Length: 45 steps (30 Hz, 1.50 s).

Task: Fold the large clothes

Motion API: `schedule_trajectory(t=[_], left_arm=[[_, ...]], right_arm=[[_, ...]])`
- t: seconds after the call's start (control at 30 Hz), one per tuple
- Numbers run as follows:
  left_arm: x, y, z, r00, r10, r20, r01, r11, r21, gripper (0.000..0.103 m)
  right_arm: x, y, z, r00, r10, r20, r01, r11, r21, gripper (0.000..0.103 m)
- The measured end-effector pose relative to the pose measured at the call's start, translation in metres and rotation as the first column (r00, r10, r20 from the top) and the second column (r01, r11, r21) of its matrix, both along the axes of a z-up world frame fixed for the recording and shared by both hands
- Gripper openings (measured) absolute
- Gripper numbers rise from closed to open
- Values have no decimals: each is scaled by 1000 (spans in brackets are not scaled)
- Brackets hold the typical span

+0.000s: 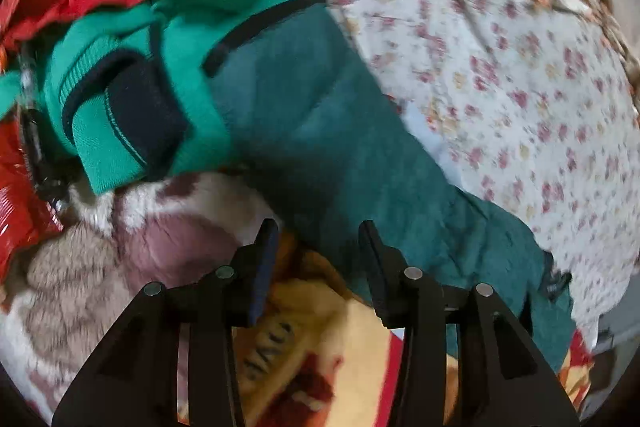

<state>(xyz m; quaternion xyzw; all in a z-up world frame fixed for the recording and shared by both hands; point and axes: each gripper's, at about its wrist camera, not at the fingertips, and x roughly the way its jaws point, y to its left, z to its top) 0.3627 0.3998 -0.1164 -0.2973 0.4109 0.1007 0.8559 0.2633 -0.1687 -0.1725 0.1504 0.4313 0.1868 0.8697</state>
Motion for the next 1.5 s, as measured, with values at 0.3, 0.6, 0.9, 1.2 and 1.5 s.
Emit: schedule_trajectory(t=[0.3, 0.6, 0.9, 1.2, 1.5], left_arm=[[27, 8, -9, 999, -8, 32, 10, 999, -42, 42], [50, -14, -8, 999, 14, -51, -11, 999, 52, 9], [16, -153, 70, 952, -290, 94, 275, 950, 146, 8], [11, -343, 71, 816, -573, 68, 557, 813, 171, 8], [-11, -454, 12, 677, -728, -108, 733, 654, 190, 13]], right_arm=[[0, 1, -5, 1000, -6, 9, 6, 1000, -20, 67], [0, 6, -10, 999, 1, 40, 1, 999, -44, 68], [-4, 1, 4, 1000, -9, 26, 10, 1000, -25, 67], [-24, -48, 36, 982, -176, 75, 187, 963, -194, 67], [-38, -102, 32, 960, -280, 32, 280, 936, -215, 67]])
